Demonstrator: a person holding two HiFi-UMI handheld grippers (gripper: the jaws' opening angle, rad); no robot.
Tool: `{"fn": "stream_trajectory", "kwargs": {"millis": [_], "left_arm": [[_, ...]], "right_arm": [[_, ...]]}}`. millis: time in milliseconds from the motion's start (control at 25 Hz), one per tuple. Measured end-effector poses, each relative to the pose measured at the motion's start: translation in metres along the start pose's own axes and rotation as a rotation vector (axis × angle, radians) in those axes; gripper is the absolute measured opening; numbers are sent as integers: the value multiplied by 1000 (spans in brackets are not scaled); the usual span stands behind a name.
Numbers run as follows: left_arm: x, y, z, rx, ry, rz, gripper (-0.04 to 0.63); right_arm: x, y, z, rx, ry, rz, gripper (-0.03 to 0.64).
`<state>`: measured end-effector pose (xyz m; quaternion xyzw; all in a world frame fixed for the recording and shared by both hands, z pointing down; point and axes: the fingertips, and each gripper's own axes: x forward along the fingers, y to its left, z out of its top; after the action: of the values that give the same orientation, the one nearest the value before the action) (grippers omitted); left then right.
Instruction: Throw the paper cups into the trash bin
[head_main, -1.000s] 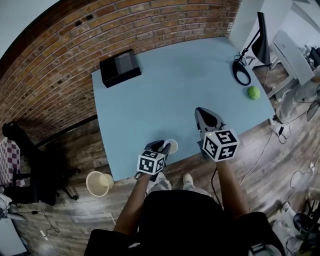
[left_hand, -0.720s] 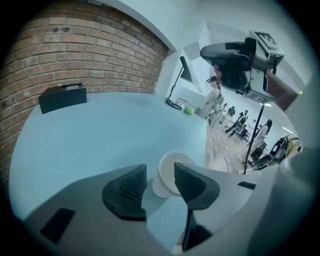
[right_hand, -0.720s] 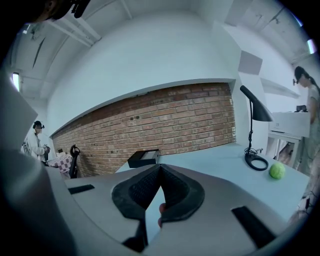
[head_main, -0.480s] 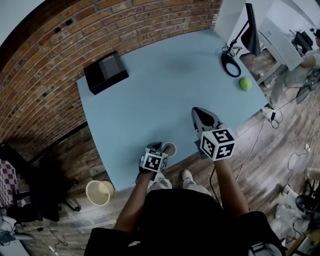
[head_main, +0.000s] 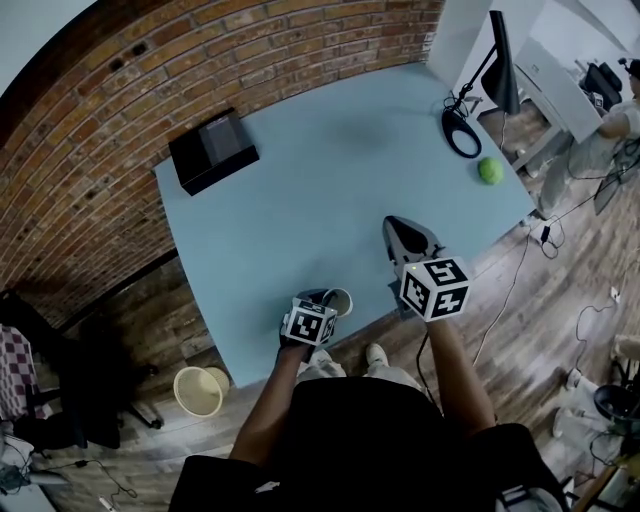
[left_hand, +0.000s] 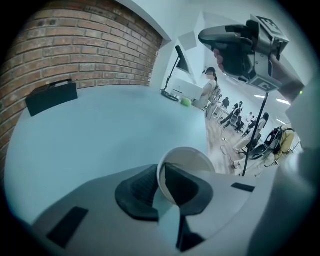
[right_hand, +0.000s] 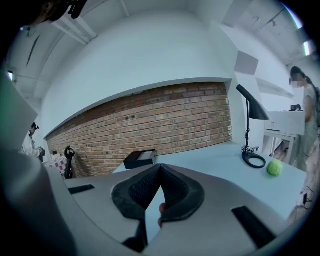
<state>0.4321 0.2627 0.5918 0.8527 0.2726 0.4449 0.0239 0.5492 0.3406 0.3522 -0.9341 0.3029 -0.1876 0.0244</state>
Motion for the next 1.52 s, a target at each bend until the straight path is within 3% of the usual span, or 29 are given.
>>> {"fn": "stream_trajectory", "kwargs": {"millis": [480,1040,1360,1520], "left_arm": [[-23,-18,13,-17,-88,4,38],[-88,-46,61,-95,-353,99,35],[-135,-71,110,-90,-519,191,35],[-158,-81,121,-136,-590,243,35]], "right_arm": [[0,19,2,-20,8,72,3],[-29,37,22,-55,-65,219,3],[-47,33,29,-81,-75,312,3],[-54,37,29,-86,-91,371,3]]}}
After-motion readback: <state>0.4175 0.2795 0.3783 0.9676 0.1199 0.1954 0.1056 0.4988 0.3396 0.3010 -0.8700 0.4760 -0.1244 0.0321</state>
